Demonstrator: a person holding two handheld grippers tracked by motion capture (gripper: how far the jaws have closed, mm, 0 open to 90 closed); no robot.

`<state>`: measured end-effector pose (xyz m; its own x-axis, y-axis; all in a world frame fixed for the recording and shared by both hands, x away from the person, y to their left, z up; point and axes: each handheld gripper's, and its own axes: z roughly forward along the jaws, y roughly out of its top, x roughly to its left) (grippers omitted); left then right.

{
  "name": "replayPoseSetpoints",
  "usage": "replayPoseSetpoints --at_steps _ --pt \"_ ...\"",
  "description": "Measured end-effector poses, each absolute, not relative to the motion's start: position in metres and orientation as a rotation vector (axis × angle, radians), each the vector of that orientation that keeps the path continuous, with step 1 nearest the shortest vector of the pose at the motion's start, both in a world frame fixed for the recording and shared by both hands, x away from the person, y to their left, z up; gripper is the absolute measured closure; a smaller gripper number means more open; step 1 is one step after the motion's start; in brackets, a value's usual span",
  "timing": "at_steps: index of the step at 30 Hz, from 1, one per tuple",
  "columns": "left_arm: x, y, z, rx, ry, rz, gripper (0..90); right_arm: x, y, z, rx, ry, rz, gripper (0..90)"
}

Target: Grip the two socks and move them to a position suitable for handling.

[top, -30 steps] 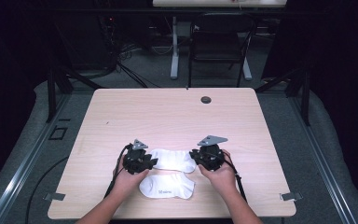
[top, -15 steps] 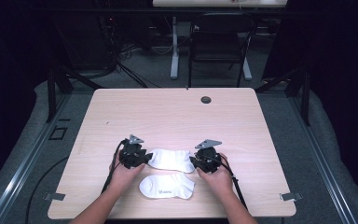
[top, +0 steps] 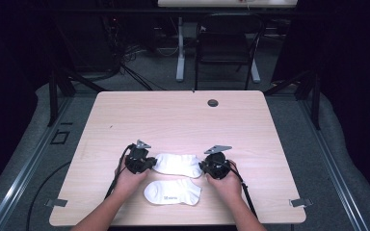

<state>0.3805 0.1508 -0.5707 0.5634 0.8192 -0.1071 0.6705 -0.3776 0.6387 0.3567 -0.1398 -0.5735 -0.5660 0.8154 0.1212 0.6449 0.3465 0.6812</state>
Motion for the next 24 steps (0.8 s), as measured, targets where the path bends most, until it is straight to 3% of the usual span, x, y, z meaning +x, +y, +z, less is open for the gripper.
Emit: replayPoseSetpoints --at_steps 24 --pt "0.372 0.163 -0.55 2.056 1.165 0.256 87.7 0.362 -0.132 -0.543 1.274 2.35 1.072 86.2"
